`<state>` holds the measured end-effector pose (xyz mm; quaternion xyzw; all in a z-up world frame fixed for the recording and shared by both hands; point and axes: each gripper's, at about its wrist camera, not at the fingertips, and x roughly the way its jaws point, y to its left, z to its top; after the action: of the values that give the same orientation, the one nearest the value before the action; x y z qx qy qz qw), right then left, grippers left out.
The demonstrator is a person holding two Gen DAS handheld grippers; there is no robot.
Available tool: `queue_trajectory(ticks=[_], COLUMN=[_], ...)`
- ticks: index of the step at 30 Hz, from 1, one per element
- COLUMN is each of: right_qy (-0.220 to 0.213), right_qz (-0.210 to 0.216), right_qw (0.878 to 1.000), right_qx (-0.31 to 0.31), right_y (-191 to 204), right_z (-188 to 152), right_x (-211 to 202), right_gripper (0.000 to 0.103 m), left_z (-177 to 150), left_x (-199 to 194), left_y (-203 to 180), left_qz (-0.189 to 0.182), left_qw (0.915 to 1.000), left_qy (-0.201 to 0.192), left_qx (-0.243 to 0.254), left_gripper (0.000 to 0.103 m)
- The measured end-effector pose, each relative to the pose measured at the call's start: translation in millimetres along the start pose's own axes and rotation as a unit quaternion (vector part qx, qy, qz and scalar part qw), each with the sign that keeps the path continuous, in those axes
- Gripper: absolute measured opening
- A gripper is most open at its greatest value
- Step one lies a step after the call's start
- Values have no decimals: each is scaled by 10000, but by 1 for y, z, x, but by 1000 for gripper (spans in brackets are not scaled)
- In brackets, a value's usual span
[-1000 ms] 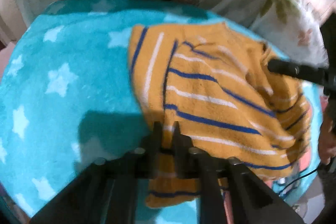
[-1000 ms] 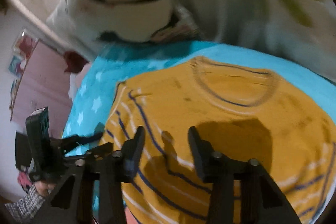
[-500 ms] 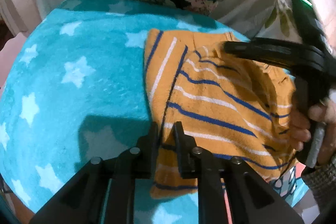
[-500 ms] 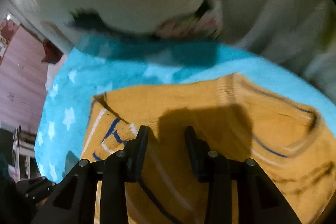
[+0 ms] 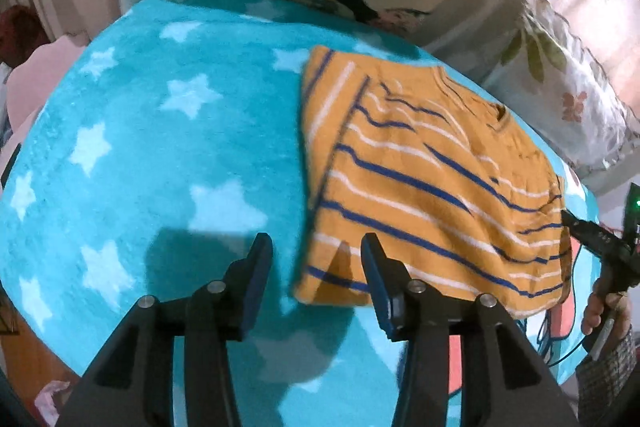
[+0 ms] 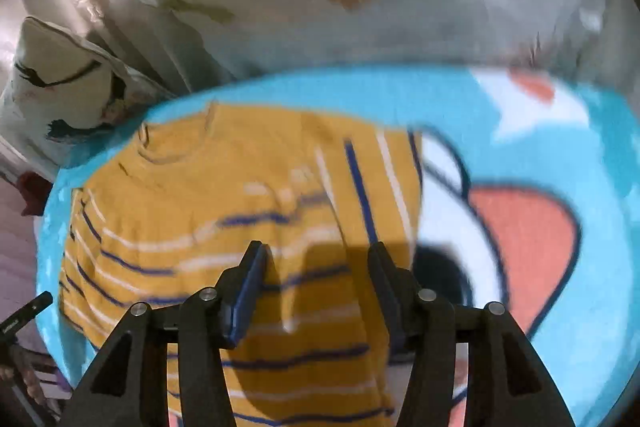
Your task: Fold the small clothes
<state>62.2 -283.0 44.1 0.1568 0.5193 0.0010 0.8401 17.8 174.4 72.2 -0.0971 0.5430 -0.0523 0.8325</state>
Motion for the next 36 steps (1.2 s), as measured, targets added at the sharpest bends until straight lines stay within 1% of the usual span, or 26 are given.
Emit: queue_trajectory(ticks=[1, 2, 3, 4, 5, 7, 8, 10, 11, 12, 14, 16, 17, 20, 24, 27, 28, 29, 30, 31, 32, 33, 36], right_qy=[109, 156, 106, 70, 68, 157, 189, 37, -118, -212, -361, -497, -550, -603, -443, -334, -317, -292, -272, -250, -218, -192, -130], right_qz=[229, 315, 166, -84, -360, -558, -604, -639, -578, -540, -458, -363, -269, 134, 655, 798, 833, 870, 909, 948, 1005, 1042, 1040], right_qw=[9997, 9993, 9996, 9997, 9992, 9982, 9980, 9978, 9980, 9981, 9980, 9977, 9976, 9973, 9951, 9927, 9918, 9904, 9888, 9870, 9843, 9809, 9724], right_qx=[61, 137, 184, 202, 176, 119, 46, -168, -211, -215, -234, -278, -308, -396, -600, -836, -917, -1034, -1151, -1272, -1436, -1632, -2084], right_y=[-5, -11, -17, -21, -23, -28, -26, -16, -13, -10, -6, -3, 1, 13, 37, 63, 72, 83, 95, 107, 122, 139, 183], right_z=[-3, -5, -4, -3, -1, 1, 1, 1, 1, 1, 1, 1, 0, -7, -22, -31, -33, -35, -39, -43, -50, -59, -86], right_x=[4, 5, 3, 1, 2, 3, 2, -9, -19, -25, -36, -46, -50, -53, -50, -50, -52, -53, -53, -54, -53, -51, -41], right_gripper=[24, 15, 8, 6, 6, 6, 7, 10, 15, 18, 22, 24, 24, 27, 28, 29, 30, 33, 39, 42, 48, 51, 55], left_z=[-2, -3, -4, -6, -8, -13, -16, -21, -25, -29, -38, -49, -54, -71, -81, -73, -69, -62, -55, -42, -33, -18, 21], left_x=[-2, -5, -6, -9, -11, -16, -18, -25, -29, -32, -39, -45, -47, -51, -46, -40, -37, -33, -29, -22, -17, -10, 10], left_y=[-3, -7, -9, -10, -9, -4, -2, 3, 6, 8, 13, 14, 15, 17, 18, 19, 19, 21, 22, 25, 26, 28, 27], left_qz=[26, 73, 96, 111, 131, 191, 219, 296, 329, 351, 425, 521, 564, 667, 593, 396, 343, 233, 143, -10, -114, -267, -674], left_qw=[10000, 9999, 9999, 9998, 9998, 9997, 9996, 9992, 9989, 9987, 9979, 9971, 9968, 9959, 9962, 9974, 9976, 9979, 9981, 9984, 9984, 9984, 9973], left_qy=[-19, -57, -84, -102, -105, -113, -125, -165, -182, -188, -197, -199, -192, -138, -14, -41, -52, -61, -62, -66, -69, -60, 57], left_qx=[40, 86, 99, 90, 49, -59, -95, -194, -267, -325, -443, -516, -532, -597, -640, -605, -600, -596, -590, -568, -546, -493, -290], left_gripper=[45, 45, 45, 45, 45, 45, 45, 45, 45, 45, 45, 47, 49, 51, 51, 51, 53, 55, 56, 57, 59, 60, 68])
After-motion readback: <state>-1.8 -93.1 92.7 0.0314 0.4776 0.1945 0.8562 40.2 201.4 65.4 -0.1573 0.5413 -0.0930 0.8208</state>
